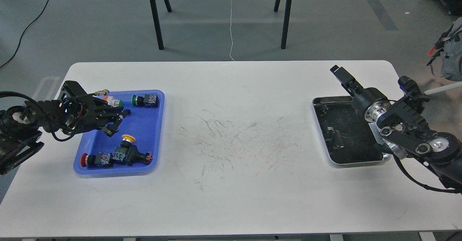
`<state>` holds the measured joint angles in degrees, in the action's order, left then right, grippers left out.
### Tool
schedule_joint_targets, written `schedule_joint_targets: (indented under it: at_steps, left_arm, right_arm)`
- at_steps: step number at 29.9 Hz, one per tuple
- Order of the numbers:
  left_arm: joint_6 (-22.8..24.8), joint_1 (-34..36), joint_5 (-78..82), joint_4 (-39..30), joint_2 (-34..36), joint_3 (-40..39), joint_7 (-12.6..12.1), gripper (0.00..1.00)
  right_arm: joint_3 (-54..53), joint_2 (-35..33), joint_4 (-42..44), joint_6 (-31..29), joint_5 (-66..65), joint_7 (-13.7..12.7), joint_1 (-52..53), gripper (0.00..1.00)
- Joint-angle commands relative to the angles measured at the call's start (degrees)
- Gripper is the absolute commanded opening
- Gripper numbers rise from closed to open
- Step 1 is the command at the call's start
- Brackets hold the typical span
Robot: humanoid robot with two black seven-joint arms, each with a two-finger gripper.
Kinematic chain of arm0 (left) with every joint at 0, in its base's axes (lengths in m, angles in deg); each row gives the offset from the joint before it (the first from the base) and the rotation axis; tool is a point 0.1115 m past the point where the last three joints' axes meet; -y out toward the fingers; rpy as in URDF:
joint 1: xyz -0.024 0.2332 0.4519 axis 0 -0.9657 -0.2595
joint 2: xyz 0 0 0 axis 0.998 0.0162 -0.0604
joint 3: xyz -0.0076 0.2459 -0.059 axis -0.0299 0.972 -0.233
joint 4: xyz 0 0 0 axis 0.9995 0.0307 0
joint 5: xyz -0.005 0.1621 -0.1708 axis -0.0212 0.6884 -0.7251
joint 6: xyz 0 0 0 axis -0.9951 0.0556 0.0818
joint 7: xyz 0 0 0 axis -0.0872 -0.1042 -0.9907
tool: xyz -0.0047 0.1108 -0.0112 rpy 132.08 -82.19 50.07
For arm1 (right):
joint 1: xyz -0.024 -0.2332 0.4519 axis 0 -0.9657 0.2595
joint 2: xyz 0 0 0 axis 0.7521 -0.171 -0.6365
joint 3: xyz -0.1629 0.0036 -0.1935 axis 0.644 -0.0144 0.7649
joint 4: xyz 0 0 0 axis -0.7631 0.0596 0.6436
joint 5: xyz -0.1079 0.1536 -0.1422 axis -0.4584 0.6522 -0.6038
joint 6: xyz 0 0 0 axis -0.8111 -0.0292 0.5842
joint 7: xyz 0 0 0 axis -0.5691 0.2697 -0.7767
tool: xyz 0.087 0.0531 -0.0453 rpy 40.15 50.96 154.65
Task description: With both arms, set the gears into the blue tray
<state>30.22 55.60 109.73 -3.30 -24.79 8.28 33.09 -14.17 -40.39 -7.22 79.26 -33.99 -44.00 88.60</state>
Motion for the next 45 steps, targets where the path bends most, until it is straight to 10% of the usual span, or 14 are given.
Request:
schedule_joint_targets:
  at_steps: [1, 17, 29, 45]
  left_arm:
    - [0.0, -0.1, -0.3, -0.1, 0.1, 0.0, 0.0, 0.29]
    - [-0.1, 0.3, -32.9, -1.1, 2.1, -0.2, 0.0, 0.45]
    - [0.1, 1.0, -52.5, -1.4, 2.2, -1.8, 0.0, 0.78]
    - [7.8, 4.5, -78.2, 0.4, -1.6, -10.4, 0.0, 0.86]
  right_arm:
    - [0.0, 0.0, 0.0, 0.0, 0.0, 0.0, 0.0, 0.88]
    - [0.1, -0.4, -1.2, -0.3, 0.1, 0.0, 0.5, 0.9]
    - [0.3, -2.2, -4.6, -1.5, -0.2, -0.5, 1.7, 0.92]
    - [16.7, -9.8, -8.2, -11.0, -0.3, -1.8, 11.9, 0.93]
